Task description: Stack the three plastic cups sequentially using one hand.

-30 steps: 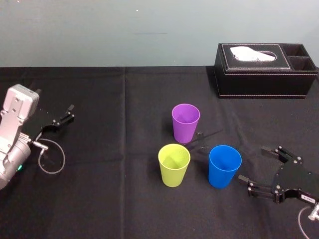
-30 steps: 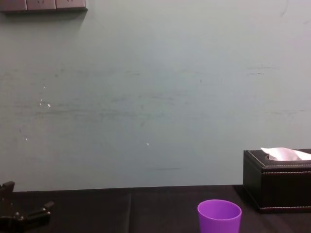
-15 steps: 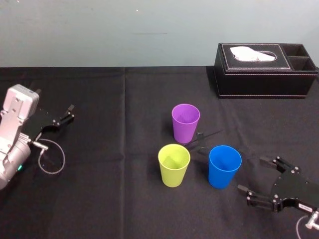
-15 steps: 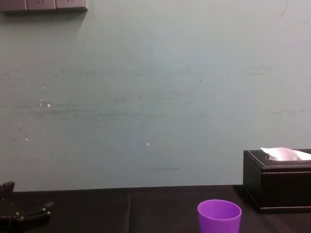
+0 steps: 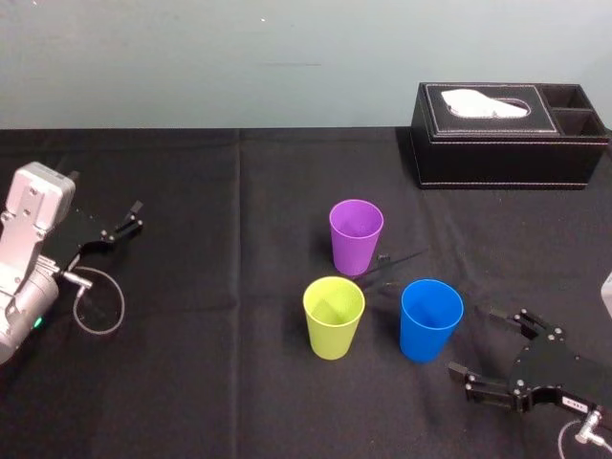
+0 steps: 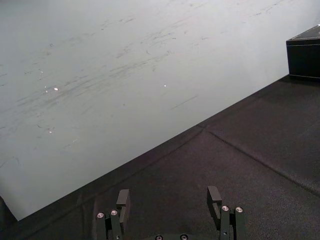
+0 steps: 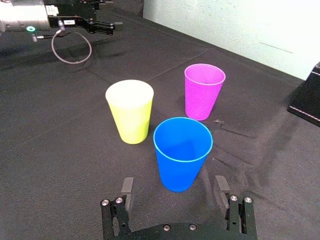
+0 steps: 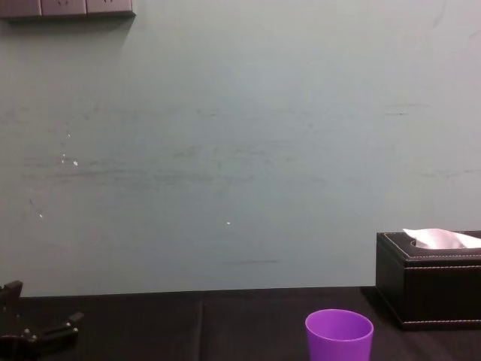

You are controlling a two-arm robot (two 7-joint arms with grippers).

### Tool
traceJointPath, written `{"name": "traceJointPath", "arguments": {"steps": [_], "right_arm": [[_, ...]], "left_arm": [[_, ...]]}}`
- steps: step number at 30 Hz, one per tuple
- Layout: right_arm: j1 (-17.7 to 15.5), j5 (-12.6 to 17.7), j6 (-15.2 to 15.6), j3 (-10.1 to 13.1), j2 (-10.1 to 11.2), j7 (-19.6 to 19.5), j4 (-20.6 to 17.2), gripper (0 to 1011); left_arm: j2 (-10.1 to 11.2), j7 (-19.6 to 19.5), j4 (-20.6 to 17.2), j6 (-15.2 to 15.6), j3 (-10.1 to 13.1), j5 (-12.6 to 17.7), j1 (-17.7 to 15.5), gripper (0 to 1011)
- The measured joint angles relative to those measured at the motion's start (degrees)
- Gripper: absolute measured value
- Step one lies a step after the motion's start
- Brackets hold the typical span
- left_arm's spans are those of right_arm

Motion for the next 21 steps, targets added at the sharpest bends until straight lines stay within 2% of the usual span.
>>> {"name": "traceJointPath", "arguments": {"steps": [7,21], "right_arm": [[1.7,-0.7,-0.4,-2.2,-0.9,0.2,1.4,1003],[4.4,-0.6,-0.8,-4.4,-1.9,0.7,3.4,1003]], "left_arm": [[0.0,0.0,0.0,0.0,0.0,0.0,0.0,1011],[0.0,0.0,0.0,0.0,0.0,0.0,0.0,1011]]}}
